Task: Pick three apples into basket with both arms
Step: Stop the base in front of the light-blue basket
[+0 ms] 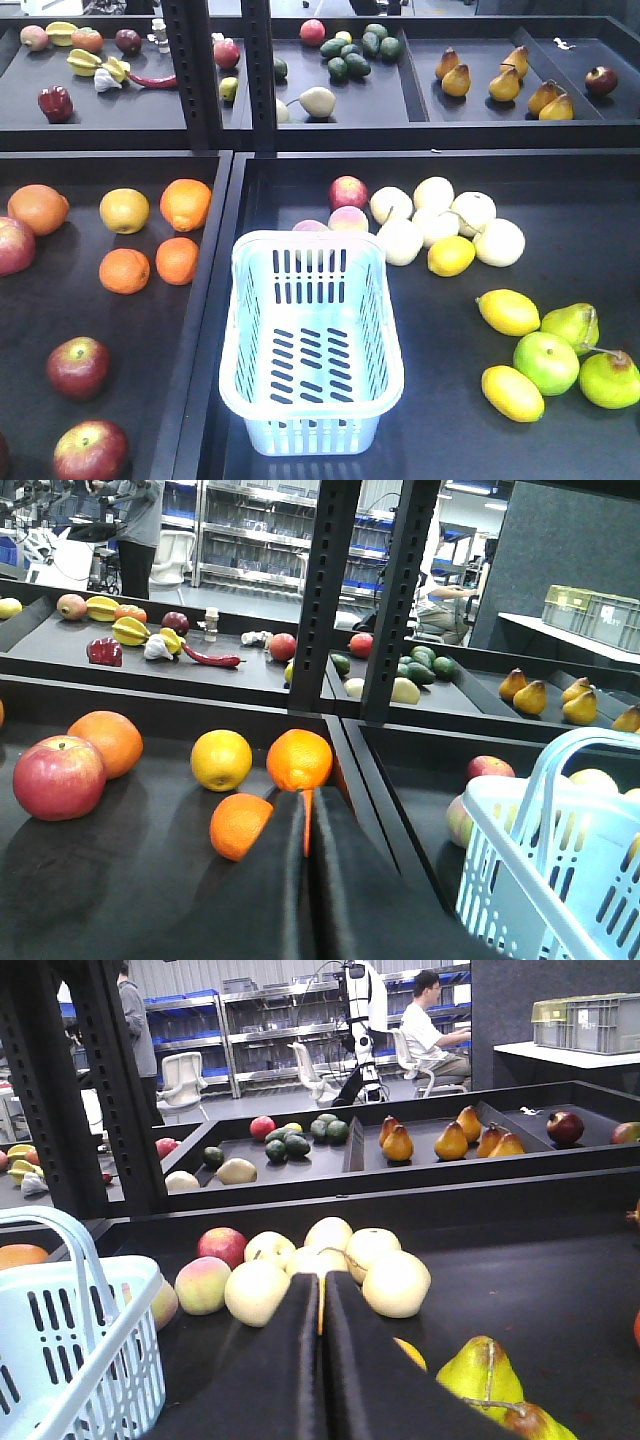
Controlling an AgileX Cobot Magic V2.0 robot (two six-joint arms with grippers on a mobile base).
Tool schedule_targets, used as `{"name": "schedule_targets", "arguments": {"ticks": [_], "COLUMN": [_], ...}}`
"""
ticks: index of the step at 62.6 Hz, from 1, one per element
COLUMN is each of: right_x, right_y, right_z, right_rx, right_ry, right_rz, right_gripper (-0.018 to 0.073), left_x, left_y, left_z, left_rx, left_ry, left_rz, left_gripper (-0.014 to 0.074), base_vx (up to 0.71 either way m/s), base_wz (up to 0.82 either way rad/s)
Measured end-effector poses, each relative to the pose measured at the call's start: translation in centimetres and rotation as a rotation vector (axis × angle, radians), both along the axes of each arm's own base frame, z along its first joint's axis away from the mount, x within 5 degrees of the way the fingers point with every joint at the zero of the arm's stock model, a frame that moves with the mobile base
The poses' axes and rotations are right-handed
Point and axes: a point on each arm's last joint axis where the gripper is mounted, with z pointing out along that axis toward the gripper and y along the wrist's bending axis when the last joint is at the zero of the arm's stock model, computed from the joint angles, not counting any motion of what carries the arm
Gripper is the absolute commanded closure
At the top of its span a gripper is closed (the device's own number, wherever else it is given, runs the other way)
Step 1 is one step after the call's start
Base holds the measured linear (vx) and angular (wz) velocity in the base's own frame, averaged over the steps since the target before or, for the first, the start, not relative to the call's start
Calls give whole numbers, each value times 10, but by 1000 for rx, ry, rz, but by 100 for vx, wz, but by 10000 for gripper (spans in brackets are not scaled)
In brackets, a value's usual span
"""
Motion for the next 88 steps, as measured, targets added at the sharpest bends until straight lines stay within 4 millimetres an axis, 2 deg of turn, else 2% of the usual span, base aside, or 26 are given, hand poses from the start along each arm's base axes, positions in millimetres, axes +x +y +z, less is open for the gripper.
{"name": "schedule_targets", "arguments": {"ticks": [17,23,40,58,70,77,83,88], "right_x": [0,0,0,0,0,0,0,0], "right_y": [0,0,0,0,0,0,0,0], "right_z": [0,0,0,0,0,0,0,0], "right_rx": [0,0,0,0,0,0,0,0], "right_ry": [0,0,0,0,0,0,0,0], "right_rz": [0,0,0,0,0,0,0,0], "right_gripper": [564,564,564,564,564,564,564,564], "left_x": [0,0,0,0,0,-3,-10,-22], "left_y": [0,0,-2,-3,-2,-4,-8,-10], "left_z": [0,0,0,2,6,22,51,85], "left_rx": [0,-48,-481,-753,-1113,-1262,-1310,-1259], "left_ry": [0,0,-1,-6,-36,-54,-86,-150], "left_rz": [0,-2,-20,-33,-49,-94,-180,-259], "left_gripper": [603,603,603,603,603,603,603,603], "base_vx": [0,0,0,0,0,0,0,0], "base_wz": [0,0,0,0,0,0,0,0]}}
